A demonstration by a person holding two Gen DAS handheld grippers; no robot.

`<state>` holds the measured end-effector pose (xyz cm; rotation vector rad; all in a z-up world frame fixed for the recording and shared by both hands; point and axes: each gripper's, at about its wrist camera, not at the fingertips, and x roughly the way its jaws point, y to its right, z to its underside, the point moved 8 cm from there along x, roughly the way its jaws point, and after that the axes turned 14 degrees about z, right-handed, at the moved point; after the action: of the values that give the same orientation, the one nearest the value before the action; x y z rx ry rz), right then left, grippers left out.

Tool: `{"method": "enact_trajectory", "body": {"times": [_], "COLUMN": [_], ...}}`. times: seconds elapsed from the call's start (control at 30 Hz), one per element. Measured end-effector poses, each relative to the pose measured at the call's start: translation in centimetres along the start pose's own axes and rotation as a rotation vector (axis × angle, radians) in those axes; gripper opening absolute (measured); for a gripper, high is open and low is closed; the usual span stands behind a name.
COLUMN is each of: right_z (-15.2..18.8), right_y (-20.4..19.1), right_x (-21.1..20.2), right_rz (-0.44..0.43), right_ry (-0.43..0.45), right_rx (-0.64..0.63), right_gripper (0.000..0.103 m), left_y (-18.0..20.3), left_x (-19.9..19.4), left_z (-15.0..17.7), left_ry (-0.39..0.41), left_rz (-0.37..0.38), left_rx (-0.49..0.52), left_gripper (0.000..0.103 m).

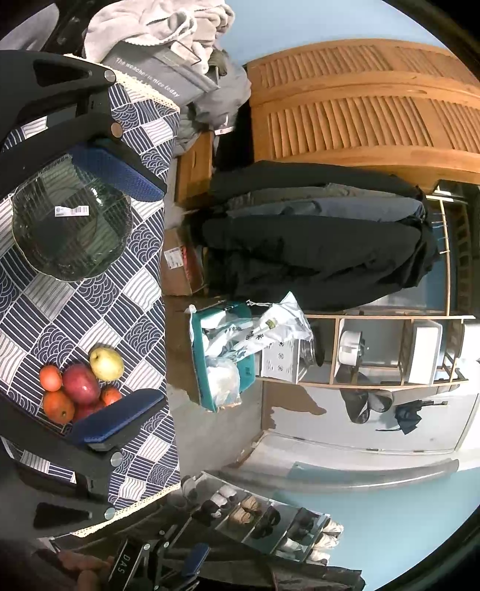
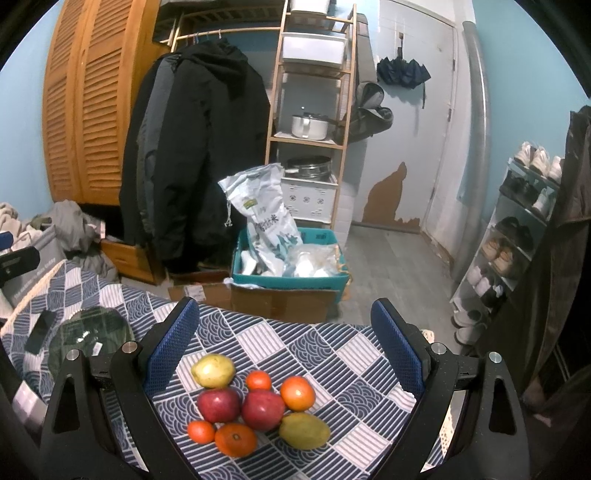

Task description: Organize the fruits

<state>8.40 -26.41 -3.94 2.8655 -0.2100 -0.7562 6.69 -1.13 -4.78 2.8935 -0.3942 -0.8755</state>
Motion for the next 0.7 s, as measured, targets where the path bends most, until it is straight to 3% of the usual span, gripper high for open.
{"method": "enact_trajectory", "body": {"times": [0.7], "right_z": [-0.07], "right_y": [-0.27], "right_x": [0.18], "right_rz": [0.002], "right_ry": [-0.002], "right_rx": [-0.006], "right_gripper": [0.092], "left_y": [0.11], "left_x": [0.07], "left_z": [0.07], "left_ry": [0.001], "left_rz": [-0.001], "left_rx": [-0.002], "left_gripper": [0.102]}}
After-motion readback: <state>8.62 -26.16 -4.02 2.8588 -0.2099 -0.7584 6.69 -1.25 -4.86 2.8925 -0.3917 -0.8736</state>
